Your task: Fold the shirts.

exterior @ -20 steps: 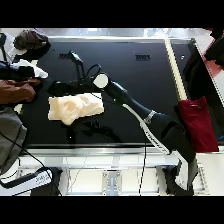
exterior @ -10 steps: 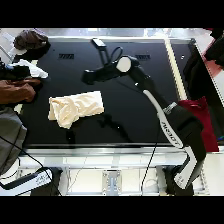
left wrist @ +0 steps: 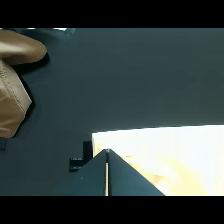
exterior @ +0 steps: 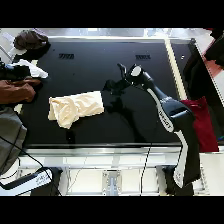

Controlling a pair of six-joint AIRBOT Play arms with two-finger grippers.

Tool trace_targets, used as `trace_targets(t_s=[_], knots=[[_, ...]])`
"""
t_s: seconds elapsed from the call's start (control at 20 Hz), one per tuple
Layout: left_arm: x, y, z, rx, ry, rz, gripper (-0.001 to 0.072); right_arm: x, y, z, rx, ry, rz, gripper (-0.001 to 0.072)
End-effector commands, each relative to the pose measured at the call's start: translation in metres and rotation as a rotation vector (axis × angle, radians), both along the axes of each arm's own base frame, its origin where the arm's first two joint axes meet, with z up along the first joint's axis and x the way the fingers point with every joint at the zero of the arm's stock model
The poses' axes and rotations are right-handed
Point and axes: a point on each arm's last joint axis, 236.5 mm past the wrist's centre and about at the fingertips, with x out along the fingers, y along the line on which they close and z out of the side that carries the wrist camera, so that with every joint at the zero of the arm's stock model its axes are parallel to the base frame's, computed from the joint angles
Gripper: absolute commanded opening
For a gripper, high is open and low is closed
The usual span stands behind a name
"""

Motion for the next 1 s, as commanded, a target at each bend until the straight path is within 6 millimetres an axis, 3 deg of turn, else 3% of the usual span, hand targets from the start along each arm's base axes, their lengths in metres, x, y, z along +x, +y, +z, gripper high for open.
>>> trace_targets(t_s=[0.0, 0.25, 0.4, 0.45, 0.5, 0.55, 0.6, 0.65, 0.7, 0.8, 0.95], knots=[[0.000, -0.001, 0.000, -0.003, -0.001, -0.001, 0.0011, -0.017, 0.022, -0.028, 0.099, 0.131, 0.011, 0.0634], [0.000, -0.001, 0.000, -0.003, -0.001, -0.001, 0.0010, -0.039, 0.048, -0.040, 0.094, 0.151, 0.058, 0.0631], [0.000, -0.001, 0.000, -0.003, -0.001, -0.001, 0.0010, -0.045, 0.071, -0.027, 0.161, 0.124, 0.079, 0.0595], [0.000, -0.001, 0.000, -0.003, -0.001, -0.001, 0.0010, -0.044, 0.076, -0.025, 0.172, 0.116, 0.073, 0.0502], [0.000, -0.001, 0.000, -0.003, -0.001, -0.001, 0.0010, -0.043, 0.080, -0.025, 0.174, 0.104, 0.068, 0.0352], [0.000, -0.001, 0.000, -0.003, 0.000, -0.001, 0.0010, -0.043, 0.082, -0.024, 0.181, 0.085, 0.078, 0.0122], [0.000, -0.001, 0.000, -0.003, 0.000, -0.001, 0.0010, -0.042, 0.085, -0.017, 0.203, 0.082, 0.077, 0.0025], [0.000, -0.001, 0.000, -0.002, 0.000, -0.001, 0.0010, -0.038, 0.085, -0.006, 0.228, 0.075, 0.083, 0.0022], [0.000, -0.001, 0.000, -0.002, -0.001, -0.001, 0.0010, -0.035, 0.082, 0.014, 0.252, 0.049, 0.113, 0.0021], [0.000, 0.000, 0.000, -0.001, -0.001, -0.001, 0.0010, -0.028, 0.064, 0.079, 0.306, -0.024, 0.186, 0.0020], [0.000, -0.001, 0.000, -0.002, -0.001, -0.001, 0.0010, -0.006, 0.004, 0.205, 0.337, -0.241, 0.121, 0.0019]])
